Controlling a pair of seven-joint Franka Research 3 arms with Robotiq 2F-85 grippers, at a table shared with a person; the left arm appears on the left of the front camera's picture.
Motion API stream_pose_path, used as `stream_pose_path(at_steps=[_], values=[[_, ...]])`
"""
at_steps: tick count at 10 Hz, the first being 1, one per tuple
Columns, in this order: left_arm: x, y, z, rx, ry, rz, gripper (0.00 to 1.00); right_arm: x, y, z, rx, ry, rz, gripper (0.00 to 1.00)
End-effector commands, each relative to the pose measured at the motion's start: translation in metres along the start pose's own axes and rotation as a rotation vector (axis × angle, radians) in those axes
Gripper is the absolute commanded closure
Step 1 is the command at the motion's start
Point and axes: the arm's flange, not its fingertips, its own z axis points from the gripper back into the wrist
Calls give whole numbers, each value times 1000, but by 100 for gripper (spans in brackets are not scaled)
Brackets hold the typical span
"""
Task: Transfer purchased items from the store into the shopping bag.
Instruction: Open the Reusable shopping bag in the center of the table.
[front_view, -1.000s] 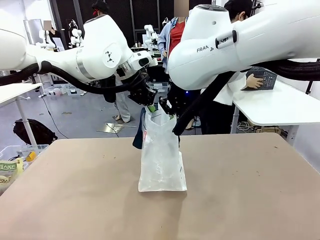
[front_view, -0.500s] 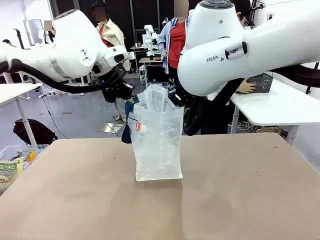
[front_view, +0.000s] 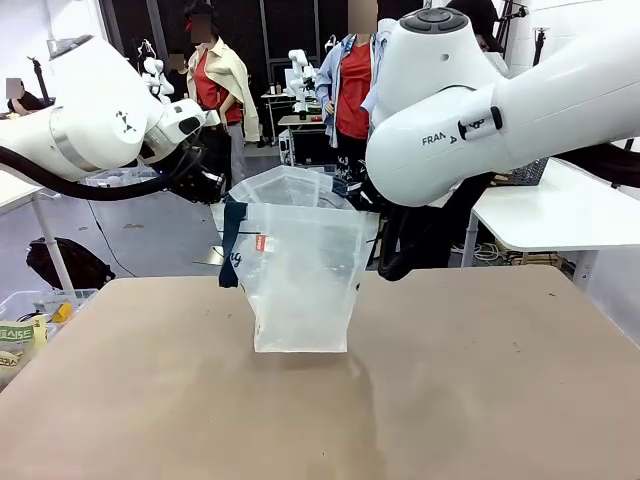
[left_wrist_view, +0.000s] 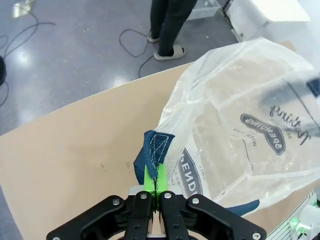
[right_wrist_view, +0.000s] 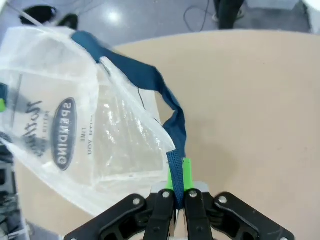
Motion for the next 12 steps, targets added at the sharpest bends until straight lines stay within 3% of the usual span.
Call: stream_pose_path(at_steps=[1,4,6,8,9,12], values=[[-6,1,8,-5,-3,25,100,-6,6,-1,5,29,20,100],[-12,-31,10,-25,23,-48,100,-23,36,2,38,51,92,100],[-20,-42,13,-39,27,-78,100,-30,47,-6,-6,-2,130,100],[-32,-50,4,-51,58,-98,100,-37,52,-19,-14,4,172,100],[-14,-53,8,-37,24,-65,100,-36,45,-1,18,19,131,100],[-14,-53,8,-37,24,-65,100,-36,45,-1,18,19,131,100]])
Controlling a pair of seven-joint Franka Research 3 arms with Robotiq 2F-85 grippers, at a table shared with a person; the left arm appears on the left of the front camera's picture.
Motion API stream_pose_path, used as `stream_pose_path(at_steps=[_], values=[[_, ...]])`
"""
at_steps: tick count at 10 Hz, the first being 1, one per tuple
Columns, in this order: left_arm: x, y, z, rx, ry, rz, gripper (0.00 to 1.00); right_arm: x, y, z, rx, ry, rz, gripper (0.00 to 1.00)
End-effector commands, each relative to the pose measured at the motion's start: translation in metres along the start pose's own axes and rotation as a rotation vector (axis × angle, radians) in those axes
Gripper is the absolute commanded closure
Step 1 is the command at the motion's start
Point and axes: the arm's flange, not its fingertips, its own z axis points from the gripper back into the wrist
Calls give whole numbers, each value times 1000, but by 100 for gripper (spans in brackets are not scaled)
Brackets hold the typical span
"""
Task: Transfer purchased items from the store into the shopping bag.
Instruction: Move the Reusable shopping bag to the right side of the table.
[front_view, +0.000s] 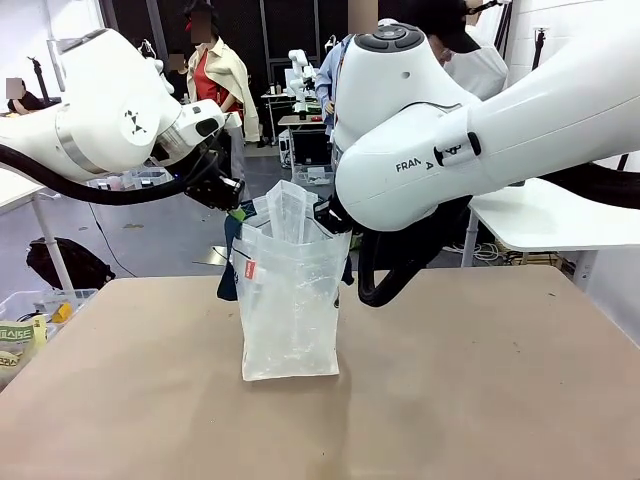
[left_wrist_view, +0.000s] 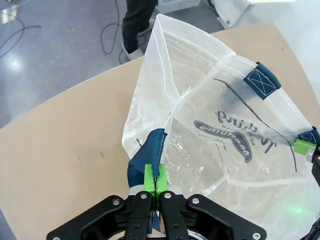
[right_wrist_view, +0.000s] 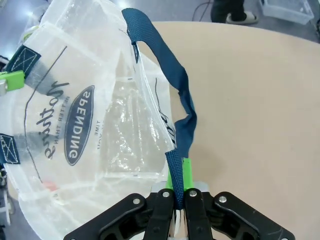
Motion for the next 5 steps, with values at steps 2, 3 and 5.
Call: stream_pose_path(at_steps=[2,3,5], values=[[3,2,0,1,-3,7,100,-1,0,1,7,8,-13,100],[3,2,0,1,-3,7,100,-1,0,1,7,8,-13,100],[3,2,0,1,-3,7,100,-1,0,1,7,8,-13,100]])
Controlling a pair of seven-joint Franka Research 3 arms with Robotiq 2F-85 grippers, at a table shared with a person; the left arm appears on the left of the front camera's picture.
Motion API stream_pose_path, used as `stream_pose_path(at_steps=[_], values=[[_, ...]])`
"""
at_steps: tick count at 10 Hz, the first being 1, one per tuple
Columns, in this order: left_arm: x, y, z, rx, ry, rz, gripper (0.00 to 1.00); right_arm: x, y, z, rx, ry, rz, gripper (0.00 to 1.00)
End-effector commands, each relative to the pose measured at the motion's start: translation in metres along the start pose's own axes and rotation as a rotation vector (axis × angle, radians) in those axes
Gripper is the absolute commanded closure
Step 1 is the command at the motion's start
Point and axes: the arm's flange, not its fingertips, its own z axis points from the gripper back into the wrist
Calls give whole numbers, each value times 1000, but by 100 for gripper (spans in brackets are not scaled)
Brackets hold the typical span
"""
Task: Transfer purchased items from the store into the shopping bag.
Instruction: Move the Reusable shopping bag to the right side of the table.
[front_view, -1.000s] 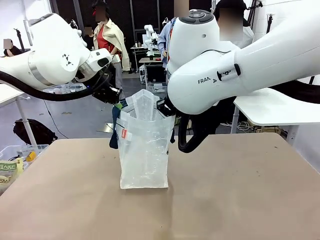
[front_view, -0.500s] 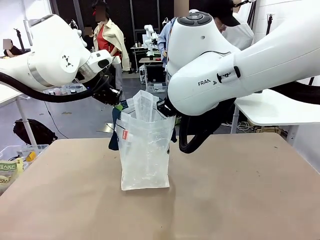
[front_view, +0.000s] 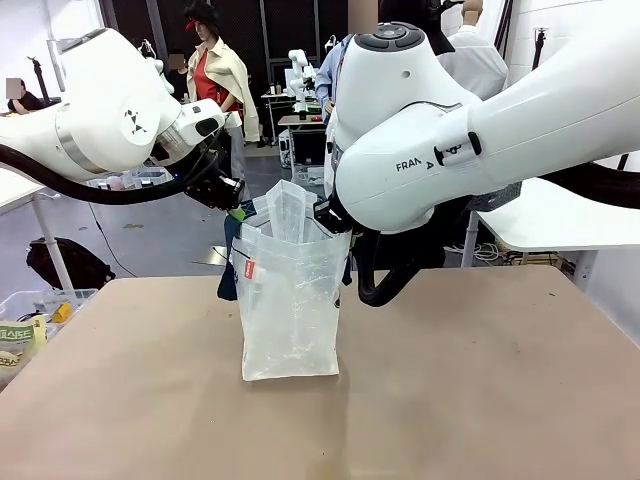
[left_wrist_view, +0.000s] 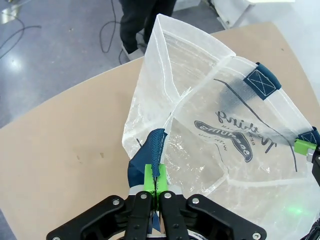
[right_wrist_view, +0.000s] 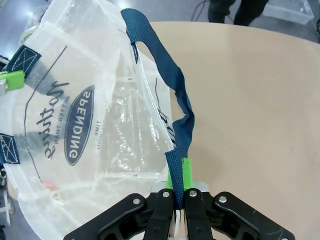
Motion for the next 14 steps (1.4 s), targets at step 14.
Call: stream_pose_path(at_steps=[14], values=[[3,2,0,1,-3,7,100,-1,0,0,7,8,-13,100]])
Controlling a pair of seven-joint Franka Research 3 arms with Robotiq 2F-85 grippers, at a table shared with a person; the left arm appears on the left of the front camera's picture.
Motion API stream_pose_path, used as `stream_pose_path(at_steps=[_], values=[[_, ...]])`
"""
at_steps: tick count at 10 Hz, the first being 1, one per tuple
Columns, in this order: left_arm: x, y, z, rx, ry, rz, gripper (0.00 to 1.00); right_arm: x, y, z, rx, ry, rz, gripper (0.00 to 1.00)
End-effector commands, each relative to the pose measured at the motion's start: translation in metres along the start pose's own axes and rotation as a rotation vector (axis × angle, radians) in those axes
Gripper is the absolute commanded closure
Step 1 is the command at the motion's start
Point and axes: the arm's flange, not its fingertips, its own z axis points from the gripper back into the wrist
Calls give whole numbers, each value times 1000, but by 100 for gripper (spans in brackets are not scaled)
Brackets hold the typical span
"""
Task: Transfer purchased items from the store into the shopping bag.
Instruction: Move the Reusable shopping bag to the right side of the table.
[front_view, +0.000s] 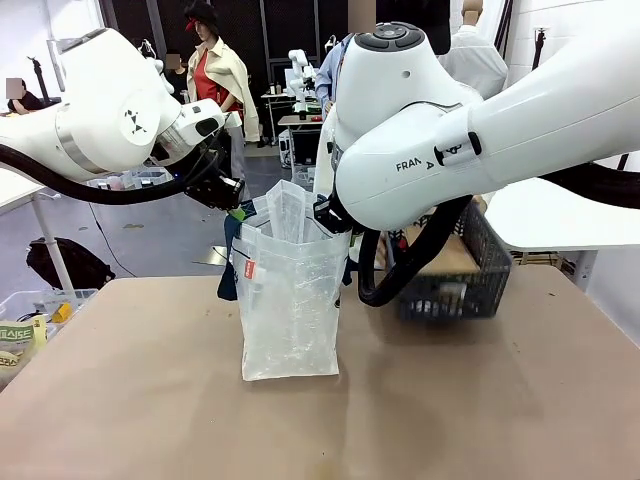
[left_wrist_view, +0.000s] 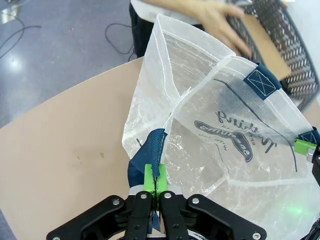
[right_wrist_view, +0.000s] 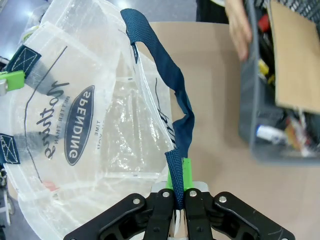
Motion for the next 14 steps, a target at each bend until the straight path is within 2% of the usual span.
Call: stream_pose_path(at_steps=[1,14], values=[[3,2,0,1,-4,7,100,-1,0,0,7,8,-13,100],[3,2,0,1,-4,7,100,-1,0,0,7,8,-13,100]])
